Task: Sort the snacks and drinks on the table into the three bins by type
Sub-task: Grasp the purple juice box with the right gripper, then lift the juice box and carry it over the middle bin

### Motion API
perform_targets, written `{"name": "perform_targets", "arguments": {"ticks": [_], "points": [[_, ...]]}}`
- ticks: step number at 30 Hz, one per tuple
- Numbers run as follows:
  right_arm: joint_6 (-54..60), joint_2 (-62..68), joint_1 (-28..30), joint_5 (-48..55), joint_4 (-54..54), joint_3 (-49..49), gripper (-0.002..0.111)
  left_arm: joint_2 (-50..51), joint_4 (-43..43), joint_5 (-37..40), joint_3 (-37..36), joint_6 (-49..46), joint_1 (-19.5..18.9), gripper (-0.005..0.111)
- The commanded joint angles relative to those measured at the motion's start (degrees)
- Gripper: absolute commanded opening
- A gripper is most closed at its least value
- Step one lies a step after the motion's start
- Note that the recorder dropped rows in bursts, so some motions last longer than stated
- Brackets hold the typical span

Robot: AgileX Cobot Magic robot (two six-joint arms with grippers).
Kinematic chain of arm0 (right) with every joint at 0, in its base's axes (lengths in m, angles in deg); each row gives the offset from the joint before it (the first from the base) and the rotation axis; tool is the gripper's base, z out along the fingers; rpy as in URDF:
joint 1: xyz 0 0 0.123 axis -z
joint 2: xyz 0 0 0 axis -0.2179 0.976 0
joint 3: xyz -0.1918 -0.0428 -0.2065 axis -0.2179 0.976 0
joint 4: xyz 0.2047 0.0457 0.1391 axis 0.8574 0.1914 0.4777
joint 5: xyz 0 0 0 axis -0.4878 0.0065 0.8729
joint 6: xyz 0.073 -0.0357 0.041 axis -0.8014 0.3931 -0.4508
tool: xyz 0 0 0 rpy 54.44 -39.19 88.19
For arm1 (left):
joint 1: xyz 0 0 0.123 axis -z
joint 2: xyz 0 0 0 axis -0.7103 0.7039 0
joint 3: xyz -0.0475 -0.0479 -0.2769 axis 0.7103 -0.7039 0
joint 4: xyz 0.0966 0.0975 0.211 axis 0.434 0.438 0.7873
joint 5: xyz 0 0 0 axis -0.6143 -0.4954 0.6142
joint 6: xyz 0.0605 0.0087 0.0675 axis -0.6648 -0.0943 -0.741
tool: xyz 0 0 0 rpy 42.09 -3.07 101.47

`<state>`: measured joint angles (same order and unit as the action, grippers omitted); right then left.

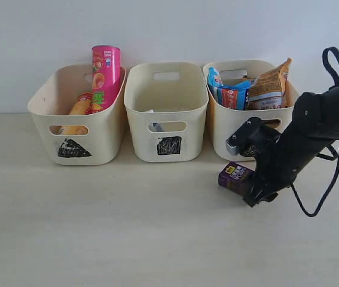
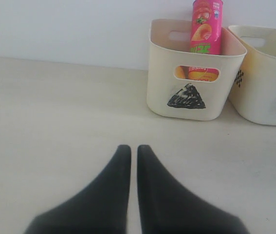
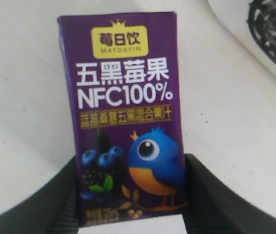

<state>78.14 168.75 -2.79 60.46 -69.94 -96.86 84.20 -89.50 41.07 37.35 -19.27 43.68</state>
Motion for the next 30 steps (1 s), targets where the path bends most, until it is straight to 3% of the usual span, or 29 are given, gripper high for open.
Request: {"name": "perform_targets", "arguments": {"ticks": [1, 12, 19, 25, 30], "points": [[0.34, -2.51, -0.19, 6.03, 0.65, -0.2, 0.0, -0.11, -0.65, -0.52, -0.2, 0.0, -0.14, 0.004], [-1.3, -19.45, -0.58, 20.39, 13.46, -0.2, 0.0, -0.11, -0.65, -0.52, -0.2, 0.0, -0.14, 0.004], [-12.09, -26.55, -0.58, 17.46, 16.12, -0.75, 0.0, -0.11, -0.65, -0.52, -0.2, 0.0, -0.14, 0.004], [-20.84, -23.04, -0.7, 19.09, 15.45, -12.98, 0.0, -0.11, -0.65, -0.52, -0.2, 0.0, -0.14, 0.004], [-29.2, -15.74, -6.09, 20.42, 5.75, -25.76, 0.0, -0.11, -0.65, -0.52, -0.2, 0.0, -0.14, 0.004]]}}
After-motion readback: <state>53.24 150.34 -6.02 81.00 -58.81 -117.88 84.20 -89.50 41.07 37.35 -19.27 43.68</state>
